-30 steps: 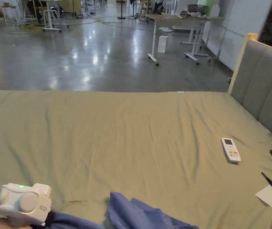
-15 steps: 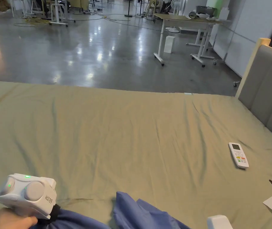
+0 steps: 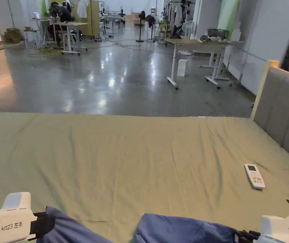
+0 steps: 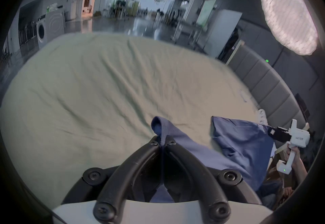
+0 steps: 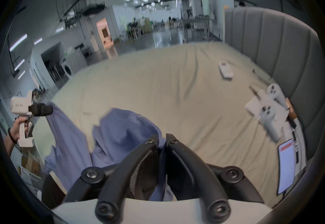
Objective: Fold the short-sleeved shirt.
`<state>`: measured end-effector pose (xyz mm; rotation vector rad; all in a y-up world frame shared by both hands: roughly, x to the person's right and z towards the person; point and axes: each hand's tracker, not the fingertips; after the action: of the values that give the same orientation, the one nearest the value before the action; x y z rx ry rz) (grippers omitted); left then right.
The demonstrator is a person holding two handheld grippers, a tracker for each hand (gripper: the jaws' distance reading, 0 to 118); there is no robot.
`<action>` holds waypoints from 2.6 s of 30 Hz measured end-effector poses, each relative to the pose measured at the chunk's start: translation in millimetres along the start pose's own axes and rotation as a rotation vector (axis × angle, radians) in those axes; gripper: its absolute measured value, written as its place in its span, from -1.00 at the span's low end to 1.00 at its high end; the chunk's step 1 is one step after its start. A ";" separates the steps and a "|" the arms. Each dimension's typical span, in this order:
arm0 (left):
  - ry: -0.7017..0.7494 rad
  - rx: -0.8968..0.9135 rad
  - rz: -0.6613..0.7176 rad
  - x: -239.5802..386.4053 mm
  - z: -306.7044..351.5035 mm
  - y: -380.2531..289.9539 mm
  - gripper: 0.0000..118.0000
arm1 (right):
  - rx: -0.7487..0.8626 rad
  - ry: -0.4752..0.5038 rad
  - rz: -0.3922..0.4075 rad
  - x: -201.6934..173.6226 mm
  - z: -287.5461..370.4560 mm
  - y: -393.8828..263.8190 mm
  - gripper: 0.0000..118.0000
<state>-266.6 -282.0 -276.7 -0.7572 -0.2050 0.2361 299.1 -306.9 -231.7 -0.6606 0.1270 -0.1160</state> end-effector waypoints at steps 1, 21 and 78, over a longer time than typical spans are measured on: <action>-0.003 0.042 -0.008 -1.6 24.1 4.6 -0.94 | 0.035 -0.005 -0.001 -0.2 14.5 6.4 -0.88; 0.183 0.633 -0.189 30.0 340.9 143.3 -0.94 | 0.570 -0.104 0.110 -57.1 256.4 247.3 -0.88; 0.368 0.544 -0.186 36.3 106.4 306.2 -0.94 | 0.520 -0.381 0.205 -82.6 40.1 375.2 -0.88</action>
<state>-302.5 12.9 -411.4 -0.2286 0.1380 -0.0307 248.9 23.5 -425.4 -0.1400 -0.1991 0.1722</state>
